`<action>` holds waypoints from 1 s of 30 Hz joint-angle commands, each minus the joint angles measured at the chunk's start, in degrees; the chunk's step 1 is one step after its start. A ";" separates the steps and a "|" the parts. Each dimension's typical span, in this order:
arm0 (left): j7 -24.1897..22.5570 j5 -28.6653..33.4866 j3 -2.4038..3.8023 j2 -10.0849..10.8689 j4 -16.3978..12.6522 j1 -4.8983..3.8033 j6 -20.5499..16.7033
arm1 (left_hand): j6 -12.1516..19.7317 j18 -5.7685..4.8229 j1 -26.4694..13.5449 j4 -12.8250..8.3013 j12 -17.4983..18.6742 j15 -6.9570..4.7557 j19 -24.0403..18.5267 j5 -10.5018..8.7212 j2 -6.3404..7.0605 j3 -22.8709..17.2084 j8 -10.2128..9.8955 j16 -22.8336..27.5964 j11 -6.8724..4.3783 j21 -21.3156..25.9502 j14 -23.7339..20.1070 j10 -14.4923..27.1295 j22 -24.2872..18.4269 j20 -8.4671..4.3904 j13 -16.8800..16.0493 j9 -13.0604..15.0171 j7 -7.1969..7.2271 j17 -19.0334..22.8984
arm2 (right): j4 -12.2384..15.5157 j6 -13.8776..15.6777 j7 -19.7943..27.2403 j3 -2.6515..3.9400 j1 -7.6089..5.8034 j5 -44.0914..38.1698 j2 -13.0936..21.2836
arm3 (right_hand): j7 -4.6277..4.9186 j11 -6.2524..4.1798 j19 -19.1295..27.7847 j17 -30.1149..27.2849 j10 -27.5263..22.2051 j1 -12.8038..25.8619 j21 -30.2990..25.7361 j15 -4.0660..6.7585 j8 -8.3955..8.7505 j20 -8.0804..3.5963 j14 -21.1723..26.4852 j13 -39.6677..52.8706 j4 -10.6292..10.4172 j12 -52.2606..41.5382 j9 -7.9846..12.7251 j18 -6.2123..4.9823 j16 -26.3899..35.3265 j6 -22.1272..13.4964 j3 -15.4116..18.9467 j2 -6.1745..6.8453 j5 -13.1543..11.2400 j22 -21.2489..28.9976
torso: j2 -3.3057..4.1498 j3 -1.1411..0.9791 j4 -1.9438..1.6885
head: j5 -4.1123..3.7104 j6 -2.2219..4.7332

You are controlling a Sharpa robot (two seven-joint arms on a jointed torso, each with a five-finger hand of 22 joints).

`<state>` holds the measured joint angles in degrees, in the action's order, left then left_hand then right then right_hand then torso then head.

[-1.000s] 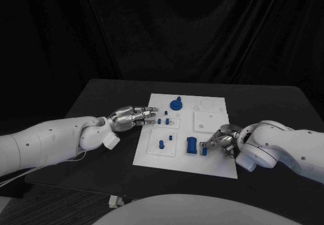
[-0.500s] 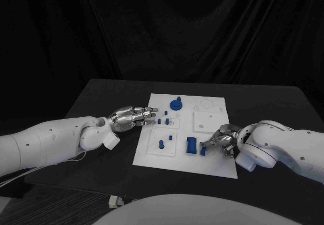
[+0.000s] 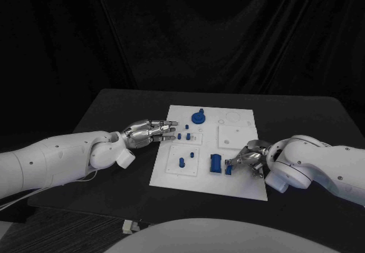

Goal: Assemble the parts on the task board

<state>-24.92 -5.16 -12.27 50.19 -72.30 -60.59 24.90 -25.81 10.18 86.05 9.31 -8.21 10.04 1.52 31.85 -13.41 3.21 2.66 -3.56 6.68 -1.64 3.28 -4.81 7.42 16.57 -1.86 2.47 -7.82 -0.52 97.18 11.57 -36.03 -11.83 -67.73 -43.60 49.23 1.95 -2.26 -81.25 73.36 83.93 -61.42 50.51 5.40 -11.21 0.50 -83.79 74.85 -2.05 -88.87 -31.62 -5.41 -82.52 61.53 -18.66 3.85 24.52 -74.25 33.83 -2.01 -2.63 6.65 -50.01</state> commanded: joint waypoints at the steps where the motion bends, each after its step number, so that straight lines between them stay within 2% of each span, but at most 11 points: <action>1: -0.46 0.09 0.05 -0.11 -0.03 0.10 0.89 | -0.33 -0.06 -0.41 -0.56 -1.10 0.08 0.70 1.11 0.66 -1.47 0.09 -1.02 0.37 0.32 -0.58 0.24 0.32 0.00 0.10 0.28 -0.40 -0.66 | 0.00 -1.05 -0.98 -0.03 0.24 -0.44 -0.05 | -0.44 -0.47 0.29 -0.34 6.07 0.79 -1.12 0.66 -1.34 -0.05 -3.18 15.15 0.36 -1.13 -1.01 -1.42 1.17 1.19 -2.00 0.05 -0.62 -6.33 | -0.01 0.00 0.01 | 0.00 0.01; 6: -0.41 0.09 0.05 -0.10 -0.03 0.10 0.89 | -0.33 -0.06 -0.41 -0.56 -1.10 0.08 0.70 1.11 0.66 -1.47 0.09 -1.02 0.37 0.32 -0.58 0.24 0.32 0.00 0.10 0.28 -0.40 -0.66 | 0.04 -1.11 -0.98 -0.03 0.25 -0.84 -0.04 | -0.37 -0.42 0.27 -0.25 6.07 1.04 -1.28 0.65 -1.47 -0.06 -3.21 15.15 0.38 -1.13 -1.23 -1.42 1.13 1.34 -1.62 0.34 -1.63 -6.32 | 0.00 0.00 0.00 | 0.00 0.01; 10: -0.29 0.09 0.05 -0.12 -0.01 0.11 0.92 | -0.33 -0.06 -0.41 -0.56 -1.10 0.08 0.70 1.11 0.66 -1.47 0.09 -1.02 0.37 0.32 -0.58 0.24 0.32 0.00 0.10 0.28 -0.40 -0.66 | 0.07 -1.05 -0.98 -0.03 0.25 -0.97 -0.02 | -0.37 -0.41 0.32 -0.31 6.07 1.73 -1.69 0.63 -1.57 -0.04 -3.19 15.15 -0.01 -1.13 -1.57 -1.46 1.19 1.37 -0.88 0.58 -4.09 -6.26 | 0.00 0.00 0.00 | 0.01 0.01; 12: -0.22 0.09 0.05 -0.13 -0.02 0.11 0.95 | -0.33 -0.06 -0.41 -0.56 -1.10 0.08 0.70 1.11 0.66 -1.47 0.09 -1.02 0.37 0.32 -0.58 0.24 0.32 0.00 0.10 0.28 -0.40 -0.66 | 0.07 -1.02 -0.97 -0.03 0.26 -1.00 -0.01 | -0.36 -0.38 0.31 -0.35 6.07 2.46 -1.80 0.59 -1.72 -0.01 -3.18 15.15 -0.52 -1.13 -1.90 -1.45 1.23 1.48 -0.08 0.79 -7.25 -6.27 | 0.00 0.00 0.01 | 0.03 0.01; 14: -0.19 0.09 0.05 -0.13 -0.02 0.12 0.96 | -0.33 -0.06 -0.41 -0.56 -1.10 0.08 0.70 1.11 0.66 -1.47 0.09 -1.02 0.37 0.32 -0.58 0.24 0.32 0.00 0.10 0.28 -0.40 -0.66 | 0.08 -1.00 -0.97 -0.03 0.26 -1.02 0.00 | -0.35 -0.38 0.28 -0.27 6.07 2.66 -1.81 0.59 -1.76 0.00 -3.20 15.15 -0.70 -1.13 -2.07 -1.45 1.20 1.45 0.27 0.83 -8.54 -6.29 | -0.02 0.00 0.01 | 0.06 0.01; 16: -0.15 0.09 0.05 -0.13 -0.03 0.12 0.97 | -0.33 -0.06 -0.41 -0.56 -1.10 0.08 0.70 1.11 0.66 -1.47 0.09 -1.02 0.37 0.32 -0.58 0.24 0.32 0.00 0.10 0.28 -0.40 -0.66 | 0.11 -0.96 -0.97 -0.03 0.27 -1.03 0.02 | -0.29 -0.32 0.22 -0.24 6.07 3.29 -1.85 0.55 -1.80 0.03 -3.21 15.15 -1.26 -1.13 -2.38 -1.44 1.20 1.40 1.15 0.93 -11.44 -6.33 | -0.02 0.00 0.01 | 0.01 0.01; 19: -0.11 0.09 0.05 -0.13 -0.02 0.13 0.97 | -0.33 -0.06 -0.41 -0.56 -1.10 0.08 0.70 1.11 0.66 -1.47 0.09 -1.02 0.37 0.32 -0.58 0.24 0.32 0.00 0.10 0.28 -0.40 -0.66 | 0.16 -0.83 -0.96 -0.03 0.27 -1.04 0.07 | -0.21 -0.26 0.17 -0.14 6.07 4.00 -1.94 0.50 -1.84 0.07 -3.23 15.15 -1.97 -1.13 -2.69 -1.44 1.16 1.38 2.17 1.10 -14.03 -6.35 | 0.00 -0.01 0.01 | 0.00 0.01; 23: -0.07 0.09 0.05 -0.12 -0.04 0.14 0.99 | -0.34 -0.07 -0.47 -0.68 -1.10 0.08 0.70 1.21 0.72 -1.63 0.10 -1.04 0.39 0.32 -0.58 0.24 0.29 -0.01 0.10 0.28 -0.42 -0.66 | 0.22 -0.66 -0.93 -0.03 0.28 -1.05 0.14 | -0.15 -0.20 0.10 -0.07 6.07 4.82 -2.03 0.46 -1.87 0.11 -3.25 15.15 -2.92 -1.13 -3.08 -1.44 1.14 1.36 3.47 1.27 -16.72 -6.40 | 0.01 0.00 0.02 | 0.06 0.01; 28: -0.06 0.09 0.05 -0.08 -0.05 0.15 0.98 | -0.34 -0.07 -0.47 -0.68 -1.10 0.08 0.70 1.21 0.72 -1.63 0.10 -1.04 0.39 0.32 -0.58 0.24 0.29 -0.01 0.10 0.28 -0.42 -0.66 | 0.45 -0.39 -0.82 -0.03 0.29 -1.05 0.32 | -0.17 -0.20 0.04 -0.08 6.07 5.78 -2.05 0.44 -1.93 0.14 -3.25 15.15 -4.06 -1.13 -3.41 -1.43 1.16 1.40 4.77 1.62 -18.90 -6.44 | -0.01 0.00 0.00 | 0.12 0.01; 29: -0.07 0.09 0.05 -0.07 -0.06 0.15 0.99 | -0.34 -0.07 -0.47 -0.68 -1.10 0.08 0.70 1.21 0.72 -1.63 0.10 -1.04 0.39 0.32 -0.58 0.24 0.29 -0.01 0.10 0.28 -0.42 -0.66 | 0.60 -0.19 -0.75 -0.03 0.29 -1.04 0.47 | -0.21 -0.22 -0.01 -0.08 6.07 6.26 -2.08 0.46 -1.96 0.13 -3.25 15.15 -4.95 -1.13 -3.62 -1.43 1.17 1.40 5.55 1.86 -20.21 -6.47 | 0.00 0.00 0.01 | 0.13 0.01; 30: -0.08 0.09 0.05 -0.06 -0.06 0.15 1.00 | -0.34 -0.07 -0.47 -0.68 -1.10 0.08 0.70 1.21 0.72 -1.63 0.10 -1.04 0.39 0.32 -0.58 0.24 0.29 -0.01 0.10 0.28 -0.42 -0.66 | 0.71 -0.02 -0.71 -0.03 0.29 -1.04 0.59 | -0.21 -0.23 -0.01 -0.09 6.07 6.30 -2.11 0.47 -1.96 0.13 -3.25 15.15 -5.09 -1.13 -3.65 -1.44 1.18 1.41 5.66 1.90 -20.37 -6.47 | 0.00 0.00 0.01 | 0.14 0.01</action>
<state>-24.58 -5.16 -12.27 50.17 -72.28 -60.54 25.03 -25.82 10.18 86.05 9.31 -8.21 10.04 1.52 32.46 -13.41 3.21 2.66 -3.56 6.68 -1.64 3.27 -4.81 7.42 16.57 -1.86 2.47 -7.82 -0.52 97.59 11.14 -36.06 -11.88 -67.59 -44.35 49.62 1.77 -2.26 -81.26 73.38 83.93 -56.81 49.36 5.40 -12.05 0.51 -83.79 74.85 -7.03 -88.87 -34.42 -5.41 -82.52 62.55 -13.67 6.02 4.92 -74.24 33.83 -2.01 -2.62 6.76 -50.01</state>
